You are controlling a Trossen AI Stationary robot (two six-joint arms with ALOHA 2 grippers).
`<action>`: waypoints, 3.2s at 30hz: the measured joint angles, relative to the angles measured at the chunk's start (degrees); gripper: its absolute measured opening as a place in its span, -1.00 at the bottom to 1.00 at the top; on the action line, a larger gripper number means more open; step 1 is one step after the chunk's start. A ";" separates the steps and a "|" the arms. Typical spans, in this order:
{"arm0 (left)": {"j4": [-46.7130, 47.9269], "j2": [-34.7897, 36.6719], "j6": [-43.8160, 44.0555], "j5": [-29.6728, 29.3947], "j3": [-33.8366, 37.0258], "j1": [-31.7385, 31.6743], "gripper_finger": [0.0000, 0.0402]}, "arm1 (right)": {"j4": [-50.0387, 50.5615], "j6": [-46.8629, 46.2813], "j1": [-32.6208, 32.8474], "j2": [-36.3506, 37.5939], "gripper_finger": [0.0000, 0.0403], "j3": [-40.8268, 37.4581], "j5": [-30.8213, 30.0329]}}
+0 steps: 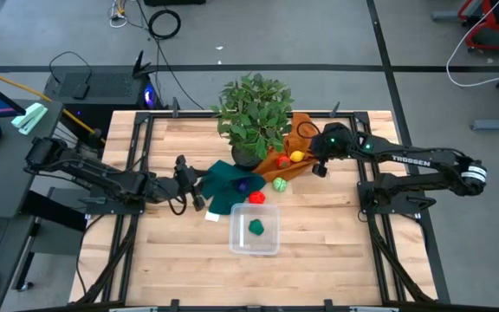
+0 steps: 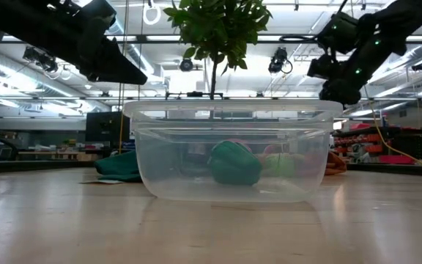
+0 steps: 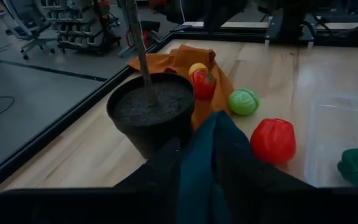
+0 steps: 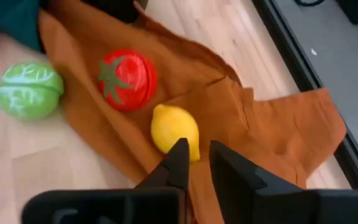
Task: Pick and placing Produce into tupperware
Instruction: Put the lemon into the transparent bin
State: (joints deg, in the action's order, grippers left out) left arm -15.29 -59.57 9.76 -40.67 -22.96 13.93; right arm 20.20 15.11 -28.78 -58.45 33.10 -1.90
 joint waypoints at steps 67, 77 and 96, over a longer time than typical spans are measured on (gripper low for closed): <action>0.98 -0.04 0.11 0.00 -0.02 0.11 -0.35 | 2.59 2.75 -7.82 -24.71 0.39 10.64 14.53; 0.98 -0.04 1.31 0.00 -0.02 0.11 -0.29 | 2.59 1.14 -7.78 -26.58 0.39 10.62 17.66; 1.90 -0.06 1.59 0.00 -0.02 0.13 -0.32 | -0.16 2.54 -7.78 -30.35 0.06 10.62 17.30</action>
State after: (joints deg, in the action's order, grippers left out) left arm -13.39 -59.63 11.35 -40.66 -22.98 14.06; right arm 20.05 17.65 -36.56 -88.79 43.72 15.40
